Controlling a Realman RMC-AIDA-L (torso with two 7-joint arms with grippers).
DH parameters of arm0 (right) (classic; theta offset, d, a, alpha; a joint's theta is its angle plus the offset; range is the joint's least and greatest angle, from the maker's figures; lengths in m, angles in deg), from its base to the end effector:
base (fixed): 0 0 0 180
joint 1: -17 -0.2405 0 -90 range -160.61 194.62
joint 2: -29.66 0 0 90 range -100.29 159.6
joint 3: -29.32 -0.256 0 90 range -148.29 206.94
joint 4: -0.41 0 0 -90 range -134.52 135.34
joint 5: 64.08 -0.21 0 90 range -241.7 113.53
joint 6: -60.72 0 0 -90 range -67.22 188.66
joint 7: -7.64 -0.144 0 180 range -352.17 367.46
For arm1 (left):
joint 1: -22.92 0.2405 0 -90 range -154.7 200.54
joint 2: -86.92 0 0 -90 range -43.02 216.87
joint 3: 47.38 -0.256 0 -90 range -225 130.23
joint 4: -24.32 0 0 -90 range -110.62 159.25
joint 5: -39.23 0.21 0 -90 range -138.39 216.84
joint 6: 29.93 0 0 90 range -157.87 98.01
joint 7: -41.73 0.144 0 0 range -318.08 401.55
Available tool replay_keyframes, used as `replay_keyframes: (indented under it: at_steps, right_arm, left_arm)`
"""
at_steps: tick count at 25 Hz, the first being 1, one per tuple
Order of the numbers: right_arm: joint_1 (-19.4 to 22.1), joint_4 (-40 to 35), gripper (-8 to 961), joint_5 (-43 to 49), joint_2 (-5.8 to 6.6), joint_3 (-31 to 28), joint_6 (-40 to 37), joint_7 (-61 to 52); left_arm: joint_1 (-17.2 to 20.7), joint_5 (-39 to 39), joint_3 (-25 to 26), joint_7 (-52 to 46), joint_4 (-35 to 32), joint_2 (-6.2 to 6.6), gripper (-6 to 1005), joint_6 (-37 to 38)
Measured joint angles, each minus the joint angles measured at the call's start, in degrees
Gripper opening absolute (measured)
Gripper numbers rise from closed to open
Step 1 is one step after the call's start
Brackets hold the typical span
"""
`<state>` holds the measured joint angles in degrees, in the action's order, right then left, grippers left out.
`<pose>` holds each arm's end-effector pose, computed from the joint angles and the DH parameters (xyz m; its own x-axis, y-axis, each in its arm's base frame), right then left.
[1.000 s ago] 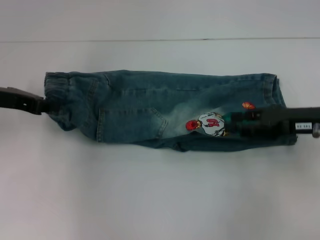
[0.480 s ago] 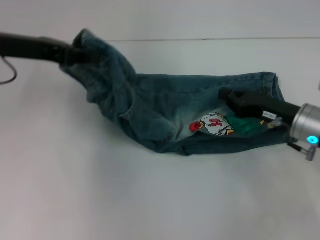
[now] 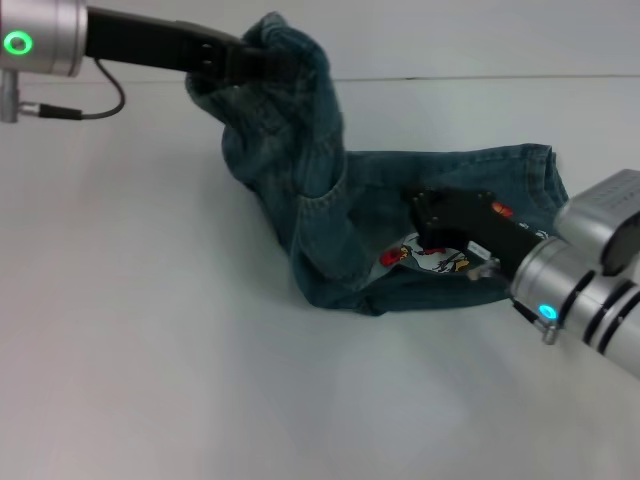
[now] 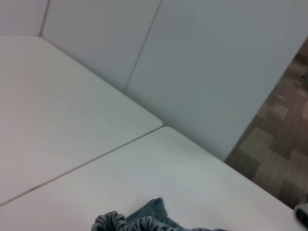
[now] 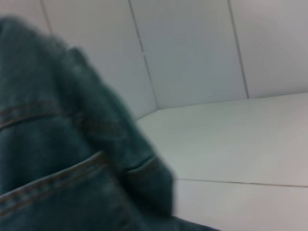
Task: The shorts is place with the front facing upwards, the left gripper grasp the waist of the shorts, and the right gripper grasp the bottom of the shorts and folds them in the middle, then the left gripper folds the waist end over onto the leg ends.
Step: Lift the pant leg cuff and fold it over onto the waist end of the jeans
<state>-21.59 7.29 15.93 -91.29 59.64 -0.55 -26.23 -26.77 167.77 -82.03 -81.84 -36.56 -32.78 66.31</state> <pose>0.2666 0.3425 -0.0976 0.6321 -0.2755 -0.7242 -0.7123 -0.5747 -0.4031 -0.1287 0.4051 0.0632 0.7419 0.5301 0.4105 0.6056 -0.7926 -0.0709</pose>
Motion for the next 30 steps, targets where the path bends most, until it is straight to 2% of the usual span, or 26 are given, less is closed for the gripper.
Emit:
replay_keyframes:
  at_steps: [5, 12, 16, 24, 30]
  right_arm:
    - [-3.07, 4.93, 6, 0.24, -0.23, -3.51, 3.47, 5.69]
    - [-8.44, 9.35, 9, 3.33, -0.6, -5.41, 7.61, 7.96]
    - [-10.82, 11.02, 8, 11.24, -0.6, -9.88, 10.05, 7.74]
    - [-13.37, 13.34, 8, 33.13, -0.51, -21.3, 13.57, 2.22]
    - [-13.26, 12.89, 8, 41.01, 0.03, -26.05, 15.54, -2.11]
  left_arm:
    - [-1.83, -1.71, -0.64, -0.68, 0.09, -0.96, 87, 0.06]
    - [-2.08, -7.17, -3.89, -1.91, 0.1, -1.28, 87, 0.12]
    - [-2.04, -8.95, -5.06, -2.3, 0.1, -1.34, 87, 0.12]
    - [-1.7, -9.55, -5.18, -2.49, 0.06, -1.4, 88, 0.06]
    - [-1.0, -9.24, -5.16, -2.54, 0.13, -1.33, 88, -0.48]
